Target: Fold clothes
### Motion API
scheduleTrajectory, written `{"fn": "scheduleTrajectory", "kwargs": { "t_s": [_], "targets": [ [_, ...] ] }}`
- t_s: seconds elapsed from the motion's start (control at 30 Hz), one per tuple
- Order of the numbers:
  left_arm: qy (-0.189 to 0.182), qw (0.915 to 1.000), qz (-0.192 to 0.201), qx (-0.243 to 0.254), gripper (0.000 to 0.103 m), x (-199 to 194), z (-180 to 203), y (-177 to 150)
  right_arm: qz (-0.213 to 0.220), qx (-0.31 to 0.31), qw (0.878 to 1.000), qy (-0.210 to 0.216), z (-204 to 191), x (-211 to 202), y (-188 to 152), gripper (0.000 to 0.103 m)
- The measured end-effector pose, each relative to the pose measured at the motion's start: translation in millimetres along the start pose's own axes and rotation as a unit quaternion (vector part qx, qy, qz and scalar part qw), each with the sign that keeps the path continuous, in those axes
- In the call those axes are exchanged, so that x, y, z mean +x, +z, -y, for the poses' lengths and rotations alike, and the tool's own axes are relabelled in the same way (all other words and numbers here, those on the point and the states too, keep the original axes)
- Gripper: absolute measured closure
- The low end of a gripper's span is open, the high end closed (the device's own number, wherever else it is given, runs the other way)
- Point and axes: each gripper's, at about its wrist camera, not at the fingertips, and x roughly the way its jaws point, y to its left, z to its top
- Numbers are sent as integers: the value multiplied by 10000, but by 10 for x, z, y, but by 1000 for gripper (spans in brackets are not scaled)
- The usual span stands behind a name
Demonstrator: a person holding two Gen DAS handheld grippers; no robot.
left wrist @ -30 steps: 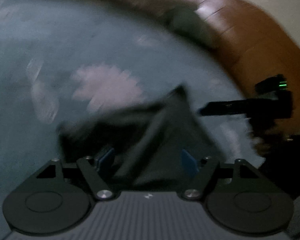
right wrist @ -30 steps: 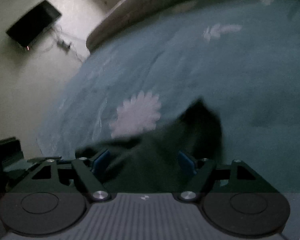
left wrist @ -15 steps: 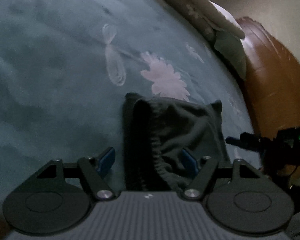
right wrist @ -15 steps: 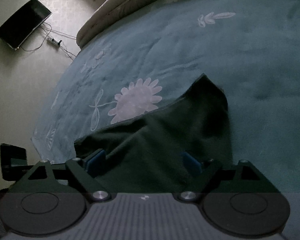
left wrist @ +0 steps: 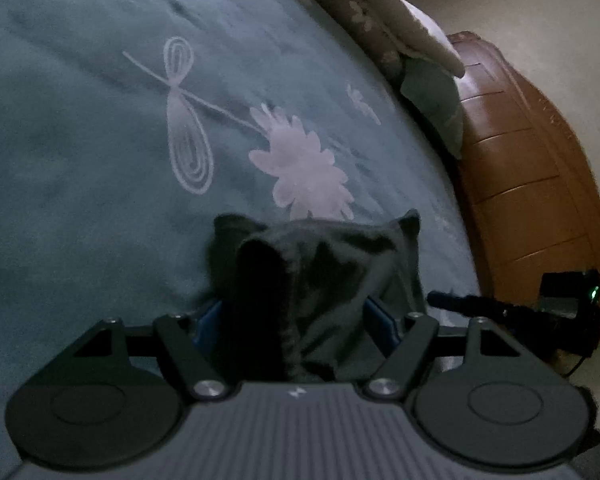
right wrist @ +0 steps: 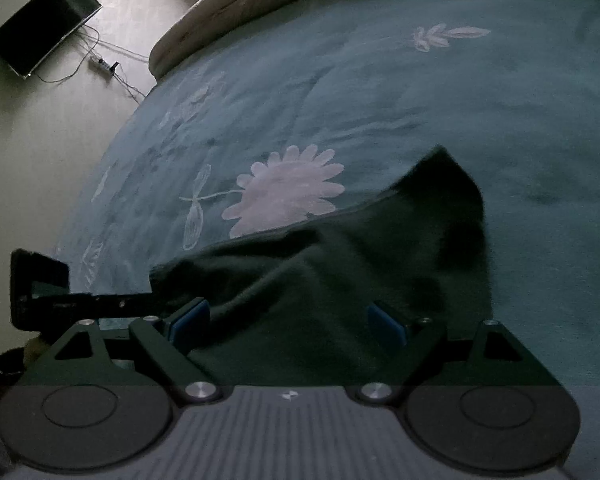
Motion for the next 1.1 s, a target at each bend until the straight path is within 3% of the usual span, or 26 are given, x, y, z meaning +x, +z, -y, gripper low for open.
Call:
{"fn": "scheduleTrajectory", "kwargs": {
  "t_s": [0.3, 0.53, 0.73, 0.97, 1.07, 1.1],
  "targets": [
    [-722, 9932, -298, -864, 26, -57, -243, -191, 12, 21, 10000, -65, -184, 119, -41, 13],
    [-826, 9940, -352, -629, 26, 285, -82, 75, 134, 169, 9994, -273, -190, 9, -89, 13],
    [-993, 9887, -617, -943, 27, 240, -152, -88, 218, 239, 9985, -443, -200, -119, -145, 13],
    [-681, 9943, -570, -592, 27, 403, 30, -15, 337, 372, 9968, -629, -156, -269, -223, 12],
    [-402, 9970, -505, -437, 47, 402, 81, -30, 372, 363, 9968, -605, -58, -338, -246, 12],
    [-192, 9976, -484, -451, 68, 380, 74, -38, 381, 357, 9968, -597, -24, -360, -252, 12]
  ]
}}
